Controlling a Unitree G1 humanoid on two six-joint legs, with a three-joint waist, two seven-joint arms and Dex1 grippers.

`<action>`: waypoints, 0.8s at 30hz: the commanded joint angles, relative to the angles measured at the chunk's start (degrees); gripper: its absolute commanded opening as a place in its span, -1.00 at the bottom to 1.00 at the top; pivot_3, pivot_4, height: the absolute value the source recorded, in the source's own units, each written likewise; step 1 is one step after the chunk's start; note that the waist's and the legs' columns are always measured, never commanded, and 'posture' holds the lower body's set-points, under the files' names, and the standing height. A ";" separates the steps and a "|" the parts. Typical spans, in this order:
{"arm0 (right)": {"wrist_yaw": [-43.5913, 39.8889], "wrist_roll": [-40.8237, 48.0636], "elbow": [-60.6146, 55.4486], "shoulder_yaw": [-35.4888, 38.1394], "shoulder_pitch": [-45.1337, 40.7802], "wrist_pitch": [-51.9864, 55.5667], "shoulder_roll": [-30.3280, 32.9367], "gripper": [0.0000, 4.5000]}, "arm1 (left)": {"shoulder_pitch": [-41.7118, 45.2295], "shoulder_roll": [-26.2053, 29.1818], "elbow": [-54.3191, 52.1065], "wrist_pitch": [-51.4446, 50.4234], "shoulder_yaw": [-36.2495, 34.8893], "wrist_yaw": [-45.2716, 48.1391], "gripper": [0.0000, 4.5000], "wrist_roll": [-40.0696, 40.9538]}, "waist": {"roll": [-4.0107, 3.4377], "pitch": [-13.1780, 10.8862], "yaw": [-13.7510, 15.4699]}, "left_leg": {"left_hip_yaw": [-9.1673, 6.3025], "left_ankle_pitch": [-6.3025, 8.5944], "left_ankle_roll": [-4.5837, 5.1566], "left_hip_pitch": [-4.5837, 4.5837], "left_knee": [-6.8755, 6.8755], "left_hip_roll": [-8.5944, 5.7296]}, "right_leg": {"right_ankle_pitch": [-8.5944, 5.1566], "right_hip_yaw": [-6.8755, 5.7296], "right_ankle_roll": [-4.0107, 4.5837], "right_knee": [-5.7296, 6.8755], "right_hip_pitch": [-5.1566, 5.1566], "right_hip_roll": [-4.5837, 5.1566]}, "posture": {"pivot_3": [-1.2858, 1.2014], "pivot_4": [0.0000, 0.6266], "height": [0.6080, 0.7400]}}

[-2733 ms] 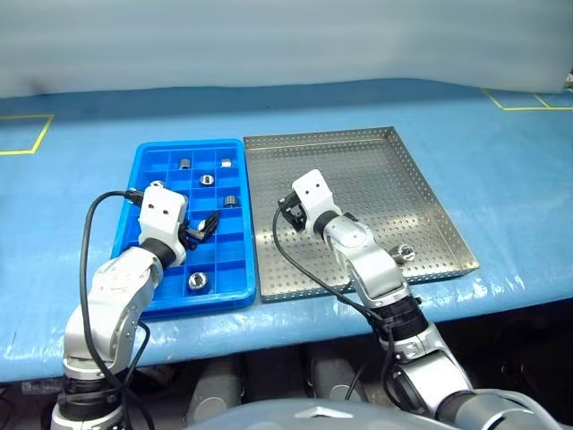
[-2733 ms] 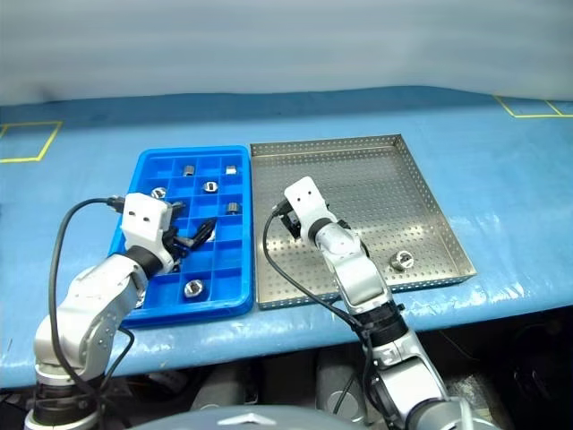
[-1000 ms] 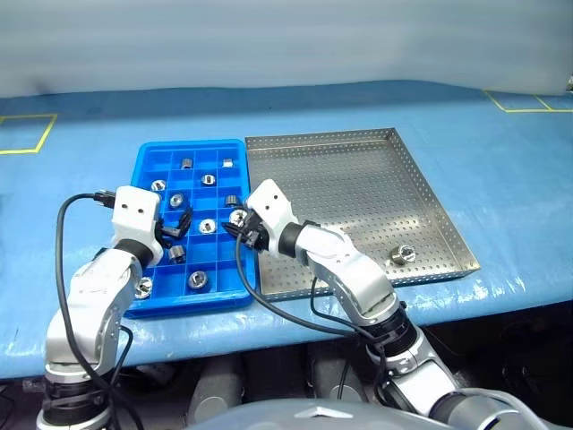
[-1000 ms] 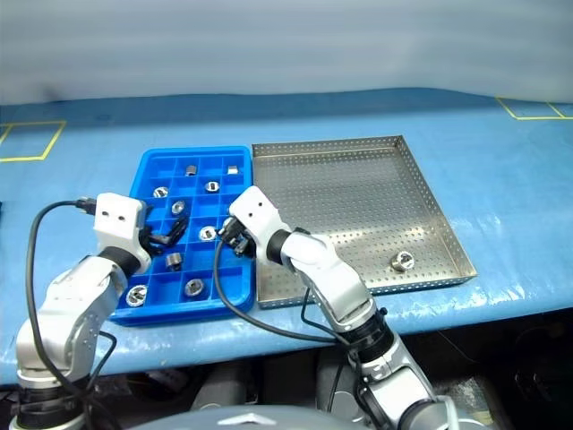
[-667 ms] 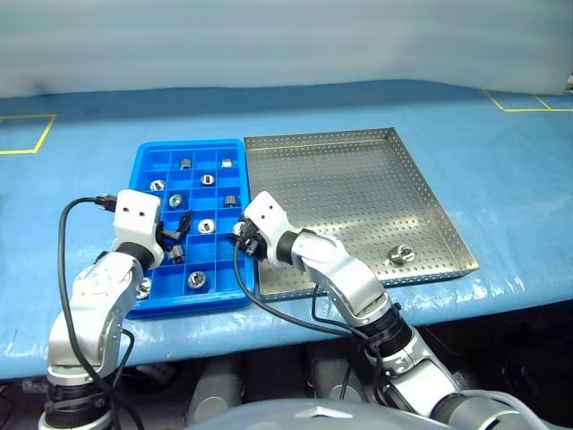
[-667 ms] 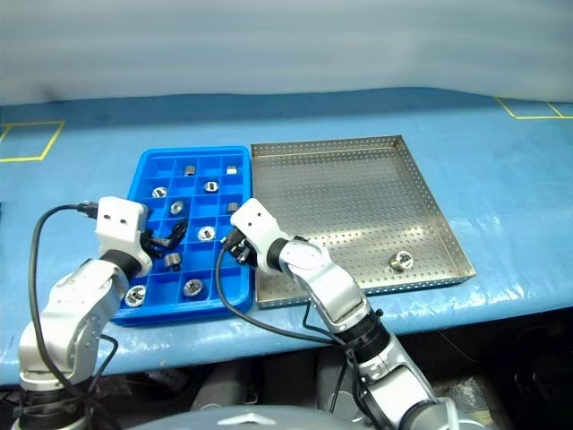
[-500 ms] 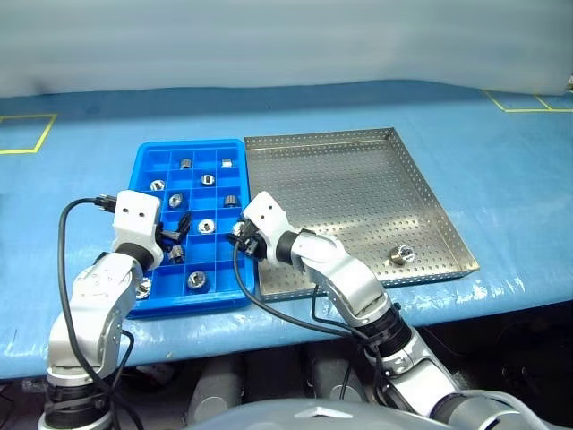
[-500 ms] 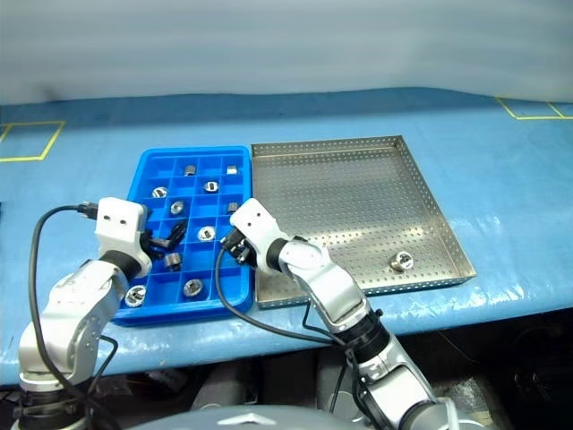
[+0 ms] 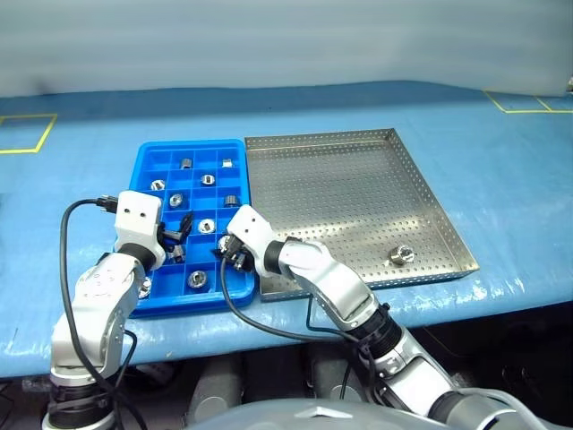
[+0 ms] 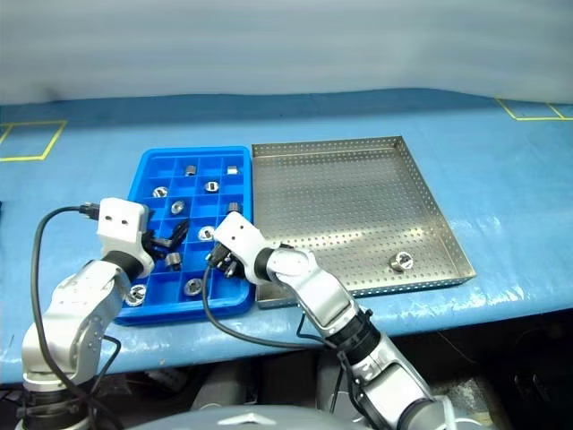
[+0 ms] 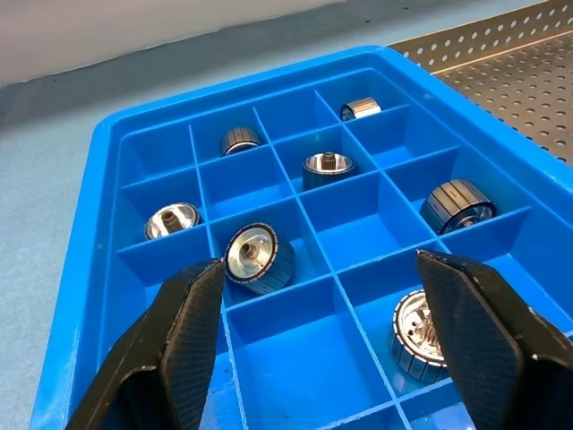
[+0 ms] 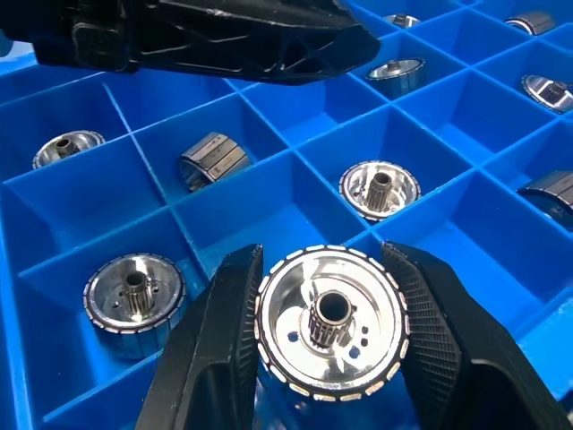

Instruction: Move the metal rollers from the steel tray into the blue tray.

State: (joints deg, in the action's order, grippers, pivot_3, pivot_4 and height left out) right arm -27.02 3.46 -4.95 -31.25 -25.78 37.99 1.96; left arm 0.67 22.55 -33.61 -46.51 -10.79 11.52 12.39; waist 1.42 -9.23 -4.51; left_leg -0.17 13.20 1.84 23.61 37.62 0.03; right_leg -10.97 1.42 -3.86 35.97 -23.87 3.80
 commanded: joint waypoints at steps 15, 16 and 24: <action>19.21 -4.24 -4.99 24.08 -2.60 -0.84 2.32 0.62 | 3.51 -1.93 1.45 2.91 3.47 1.80 0.64 1.48 | -0.03 -0.02 0.26 | -0.10 -0.06 -0.12 0.11 0.01 -0.01 | -0.03 -0.14 0.08 0.02 0.01 0.00 | -0.12 -0.52 1.00; 20.47 -4.84 -2.86 25.59 -4.36 -1.62 2.99 0.62 | 3.95 -2.06 2.07 3.25 4.27 1.92 0.64 1.26 | -0.02 -0.01 0.04 | -0.08 -0.07 -0.13 0.11 0.01 -0.02 | 0.00 -0.13 0.13 0.01 0.01 0.01 | -0.13 -0.52 1.00; 23.00 -4.83 30.13 32.39 -23.28 -13.98 6.74 0.62 | 7.30 -3.53 4.58 5.17 8.84 2.32 0.64 0.56 | -0.05 -0.03 -3.15 | -0.05 -0.10 -0.15 0.09 -0.13 -0.03 | 0.08 -0.11 0.21 -0.01 0.00 -0.27 | -0.13 -0.52 1.00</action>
State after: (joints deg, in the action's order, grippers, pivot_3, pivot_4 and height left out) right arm -4.79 -1.37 18.37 -0.63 -44.99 28.50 7.58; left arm 7.42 19.34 -28.70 -42.78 -2.40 13.89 13.50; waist 1.37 -9.26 -7.66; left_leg -0.20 13.11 1.69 23.70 37.47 0.00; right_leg -10.87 1.33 -3.69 35.96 -23.88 3.52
